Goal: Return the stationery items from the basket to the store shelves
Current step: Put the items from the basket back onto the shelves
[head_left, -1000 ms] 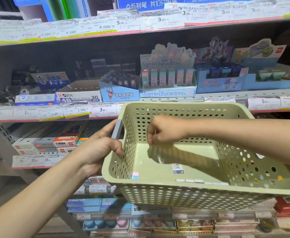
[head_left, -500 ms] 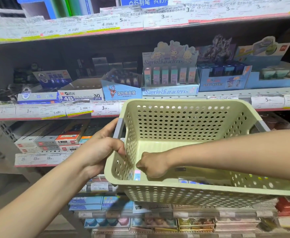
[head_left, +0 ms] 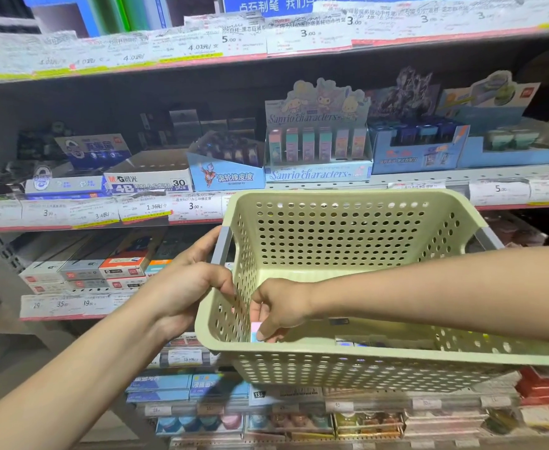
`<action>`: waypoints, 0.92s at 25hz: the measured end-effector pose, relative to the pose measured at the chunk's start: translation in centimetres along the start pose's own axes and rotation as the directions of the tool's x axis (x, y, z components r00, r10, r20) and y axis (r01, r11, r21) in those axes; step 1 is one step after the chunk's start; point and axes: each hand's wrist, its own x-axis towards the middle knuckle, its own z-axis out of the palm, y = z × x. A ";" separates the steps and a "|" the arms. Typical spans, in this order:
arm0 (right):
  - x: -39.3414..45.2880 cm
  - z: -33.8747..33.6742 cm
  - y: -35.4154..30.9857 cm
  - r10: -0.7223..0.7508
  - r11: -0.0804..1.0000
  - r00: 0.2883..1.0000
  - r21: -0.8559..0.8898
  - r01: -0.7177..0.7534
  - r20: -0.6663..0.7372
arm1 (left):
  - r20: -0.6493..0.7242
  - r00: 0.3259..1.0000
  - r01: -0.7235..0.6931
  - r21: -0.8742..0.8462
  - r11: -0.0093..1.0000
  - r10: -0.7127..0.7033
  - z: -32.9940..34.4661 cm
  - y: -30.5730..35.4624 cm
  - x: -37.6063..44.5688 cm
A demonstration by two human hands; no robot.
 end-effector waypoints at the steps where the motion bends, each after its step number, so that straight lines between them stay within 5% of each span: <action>1: -0.1 -0.1 -0.2 -0.010 1.000 1.000 0.010 0.010 -0.013 | 0.002 1.000 0.003 -0.003 1.000 -0.003 0.0 0.0 0.0; 8: -3.5 -4.7 -1.9 -0.173 0.983 0.958 0.014 0.182 -0.229 | 0.003 1.000 0.019 -0.004 1.000 -0.019 -0.2 0.3 -0.1; 12: -6.3 -8.0 -2.6 -0.289 0.954 0.855 -0.050 0.297 -0.430 | 0.006 1.000 0.026 -0.014 1.000 -0.026 -0.5 0.1 -0.1; 16: -8.3 -10.5 -2.8 -0.365 0.923 0.696 -0.141 0.358 -0.618 | -0.002 1.000 0.030 -0.007 1.000 -0.030 -0.8 -0.1 0.1; 23: -9.2 -17.7 -1.3 -0.424 0.894 0.280 -0.349 0.281 -0.861 | 0.013 0.999 0.044 0.006 0.999 -0.044 -1.0 -0.2 -0.1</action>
